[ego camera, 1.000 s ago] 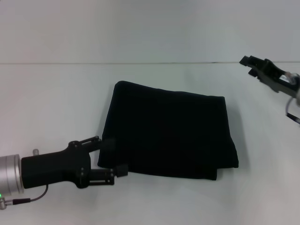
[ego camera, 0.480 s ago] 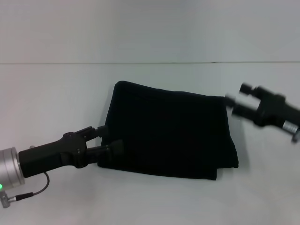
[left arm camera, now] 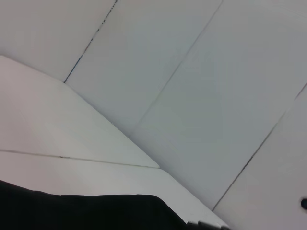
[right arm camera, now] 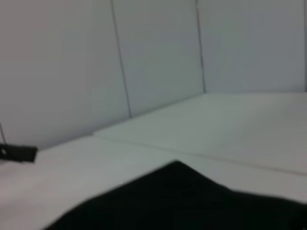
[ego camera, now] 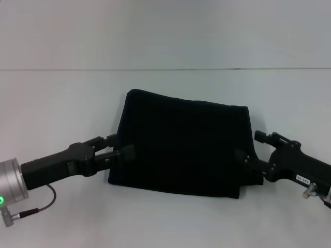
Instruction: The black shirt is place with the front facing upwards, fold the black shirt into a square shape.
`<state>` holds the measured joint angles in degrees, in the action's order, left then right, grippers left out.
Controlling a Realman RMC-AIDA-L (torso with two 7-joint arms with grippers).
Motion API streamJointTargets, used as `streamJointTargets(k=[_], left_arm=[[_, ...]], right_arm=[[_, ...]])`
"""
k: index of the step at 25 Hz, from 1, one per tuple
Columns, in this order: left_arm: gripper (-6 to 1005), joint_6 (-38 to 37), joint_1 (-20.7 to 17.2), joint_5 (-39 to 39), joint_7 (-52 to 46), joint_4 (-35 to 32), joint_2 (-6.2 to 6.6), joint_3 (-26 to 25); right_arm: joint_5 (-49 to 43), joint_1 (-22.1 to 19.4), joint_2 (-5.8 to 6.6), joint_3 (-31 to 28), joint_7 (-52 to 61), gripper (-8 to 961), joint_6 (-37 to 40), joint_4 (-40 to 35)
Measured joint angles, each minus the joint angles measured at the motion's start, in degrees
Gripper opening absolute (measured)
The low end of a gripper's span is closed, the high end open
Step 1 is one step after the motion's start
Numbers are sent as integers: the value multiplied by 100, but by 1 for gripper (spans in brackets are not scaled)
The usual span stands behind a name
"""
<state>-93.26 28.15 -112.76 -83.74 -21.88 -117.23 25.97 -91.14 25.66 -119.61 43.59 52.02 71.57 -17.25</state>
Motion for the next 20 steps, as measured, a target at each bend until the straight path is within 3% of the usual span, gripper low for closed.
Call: streamJointTargets(k=[13,20], left_arm=[[947,579,302,0,-495,0,-51,-20],[947,1409,742,-6,-1658,-23,-21,-1]], right_arm=[[-36,-55,-8,-47,-17,820,-489,192],[26,-251,-11,-340,-155,809,-180,214]])
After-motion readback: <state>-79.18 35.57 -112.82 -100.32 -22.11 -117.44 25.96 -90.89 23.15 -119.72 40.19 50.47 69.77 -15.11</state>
